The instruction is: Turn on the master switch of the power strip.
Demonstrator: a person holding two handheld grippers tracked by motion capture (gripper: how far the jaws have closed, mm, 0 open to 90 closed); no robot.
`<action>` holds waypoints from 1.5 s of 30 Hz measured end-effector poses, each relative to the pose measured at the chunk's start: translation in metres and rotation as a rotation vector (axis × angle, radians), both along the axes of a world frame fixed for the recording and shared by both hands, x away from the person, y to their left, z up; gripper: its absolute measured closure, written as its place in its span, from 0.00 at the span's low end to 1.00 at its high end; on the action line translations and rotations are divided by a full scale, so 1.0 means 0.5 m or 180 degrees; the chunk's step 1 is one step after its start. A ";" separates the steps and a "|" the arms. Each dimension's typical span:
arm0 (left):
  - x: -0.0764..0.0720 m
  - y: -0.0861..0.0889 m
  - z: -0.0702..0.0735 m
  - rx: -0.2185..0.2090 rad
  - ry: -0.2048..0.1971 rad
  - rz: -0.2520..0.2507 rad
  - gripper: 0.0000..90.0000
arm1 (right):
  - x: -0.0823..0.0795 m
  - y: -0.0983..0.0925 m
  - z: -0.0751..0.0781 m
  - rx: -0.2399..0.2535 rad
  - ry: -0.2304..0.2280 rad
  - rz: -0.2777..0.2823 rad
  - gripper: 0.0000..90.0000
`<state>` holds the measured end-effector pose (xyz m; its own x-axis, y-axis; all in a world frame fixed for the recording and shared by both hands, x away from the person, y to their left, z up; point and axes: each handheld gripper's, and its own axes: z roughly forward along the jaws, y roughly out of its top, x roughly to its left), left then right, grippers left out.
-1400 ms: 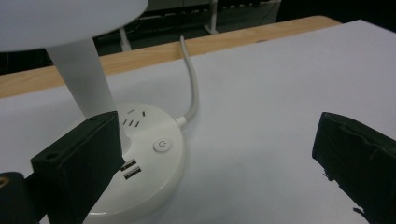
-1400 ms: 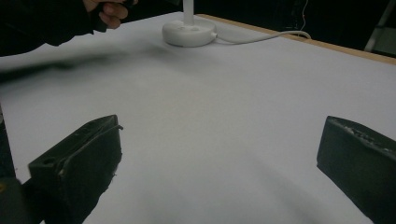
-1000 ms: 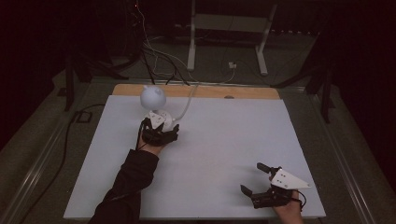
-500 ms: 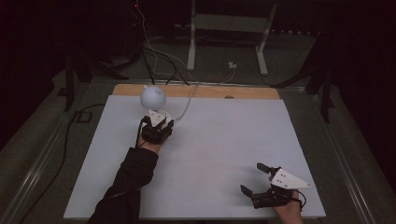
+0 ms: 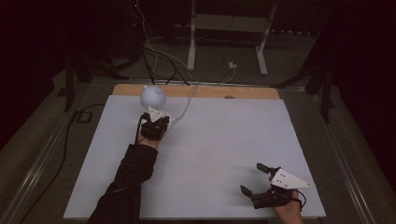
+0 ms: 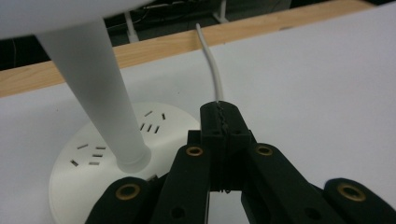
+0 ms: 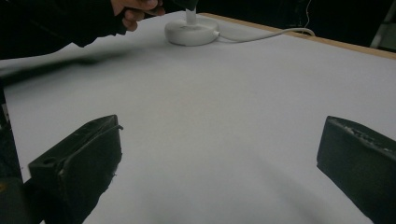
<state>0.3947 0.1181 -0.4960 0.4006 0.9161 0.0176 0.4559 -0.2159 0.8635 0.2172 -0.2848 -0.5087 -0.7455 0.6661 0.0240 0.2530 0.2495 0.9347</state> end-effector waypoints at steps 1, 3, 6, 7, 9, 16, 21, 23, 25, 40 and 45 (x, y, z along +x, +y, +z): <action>0.003 0.000 -0.002 -0.0007 0.0003 -0.0006 1.00 | 0.000 0.000 0.000 0.0003 0.0002 0.0000 0.00; 0.008 0.000 -0.007 0.0026 0.0025 0.0000 1.00 | 0.000 0.000 0.000 0.0007 0.0003 0.0003 0.00; 0.016 0.000 -0.013 0.0075 0.0048 0.0051 1.00 | 0.000 0.000 0.000 0.0010 0.0013 0.0007 0.00; 0.018 0.001 -0.015 0.0099 0.0065 0.0083 1.00 | 0.000 0.000 0.000 0.0012 0.0013 0.0008 0.00; 0.020 0.002 -0.016 0.0098 0.0072 0.0081 1.00 | 0.000 0.000 0.000 0.0015 0.0014 0.0009 0.00; 0.030 -0.008 -0.028 0.0318 0.0108 0.0120 1.00 | 0.000 -0.001 -0.001 0.0017 0.0020 0.0008 0.00; 0.030 -0.010 -0.031 0.0403 0.0124 0.0122 1.00 | 0.000 -0.002 0.000 0.0022 0.0018 0.0006 0.00; 0.030 -0.011 -0.034 0.0377 0.0127 0.0119 1.00 | 0.000 -0.002 -0.001 0.0022 0.0019 0.0007 0.00; 0.031 -0.013 -0.036 0.0437 0.0152 0.0102 1.00 | 0.000 -0.002 -0.001 0.0020 0.0019 0.0008 0.00; 0.030 -0.031 -0.039 0.0906 0.0101 0.0060 1.00 | 0.000 -0.002 -0.001 0.0021 0.0022 0.0010 0.00; 0.033 -0.035 -0.036 0.1050 0.0122 0.0000 1.00 | 0.000 -0.001 0.000 0.0024 0.0026 0.0013 0.00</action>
<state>0.4110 0.1004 -0.5142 0.4067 0.8635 0.2983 0.4866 -0.4811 0.7292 0.2172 -0.2853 -0.5089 -0.7479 0.6628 0.0349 0.2595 0.2436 0.9345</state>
